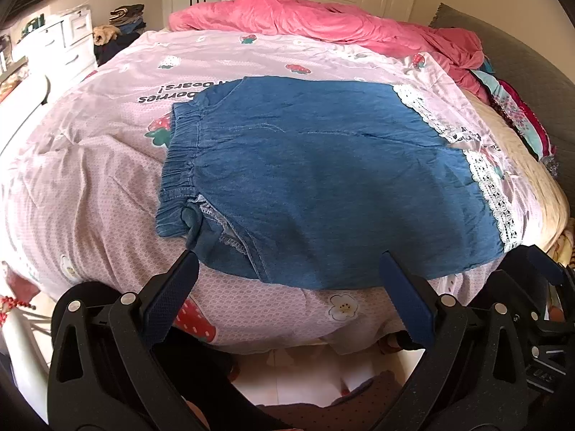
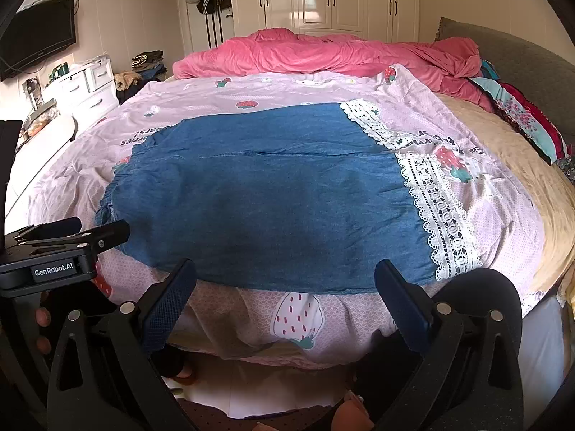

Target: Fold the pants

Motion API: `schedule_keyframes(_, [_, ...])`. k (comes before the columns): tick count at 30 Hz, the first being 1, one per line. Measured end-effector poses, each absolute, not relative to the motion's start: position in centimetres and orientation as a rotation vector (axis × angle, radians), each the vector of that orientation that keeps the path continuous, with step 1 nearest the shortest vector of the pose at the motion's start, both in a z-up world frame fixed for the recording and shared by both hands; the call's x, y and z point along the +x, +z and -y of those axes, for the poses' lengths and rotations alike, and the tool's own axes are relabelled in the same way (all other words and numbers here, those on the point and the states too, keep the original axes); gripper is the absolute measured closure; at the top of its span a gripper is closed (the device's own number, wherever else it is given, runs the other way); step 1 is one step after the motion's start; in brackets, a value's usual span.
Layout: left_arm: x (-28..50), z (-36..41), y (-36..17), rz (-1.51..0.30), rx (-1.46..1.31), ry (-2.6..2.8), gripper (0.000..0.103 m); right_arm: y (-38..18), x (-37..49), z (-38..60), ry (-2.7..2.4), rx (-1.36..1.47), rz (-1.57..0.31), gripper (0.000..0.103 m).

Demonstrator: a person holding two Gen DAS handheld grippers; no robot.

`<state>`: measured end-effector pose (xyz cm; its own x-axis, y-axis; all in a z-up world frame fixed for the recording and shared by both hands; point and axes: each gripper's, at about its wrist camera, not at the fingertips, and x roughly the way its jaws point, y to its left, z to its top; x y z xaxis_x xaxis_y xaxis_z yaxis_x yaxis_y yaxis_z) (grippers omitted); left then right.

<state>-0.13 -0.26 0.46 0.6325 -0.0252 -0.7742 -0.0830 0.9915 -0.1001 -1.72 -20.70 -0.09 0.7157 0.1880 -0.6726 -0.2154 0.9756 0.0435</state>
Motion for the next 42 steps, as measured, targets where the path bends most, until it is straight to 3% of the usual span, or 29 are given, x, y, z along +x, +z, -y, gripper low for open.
schedule_keyframes(42, [-0.14, 0.43, 0.48, -0.885, -0.128, 0.032, 0.009, -0.36, -1.56, 21.12, 0.215, -0.030, -0.747, 0.004])
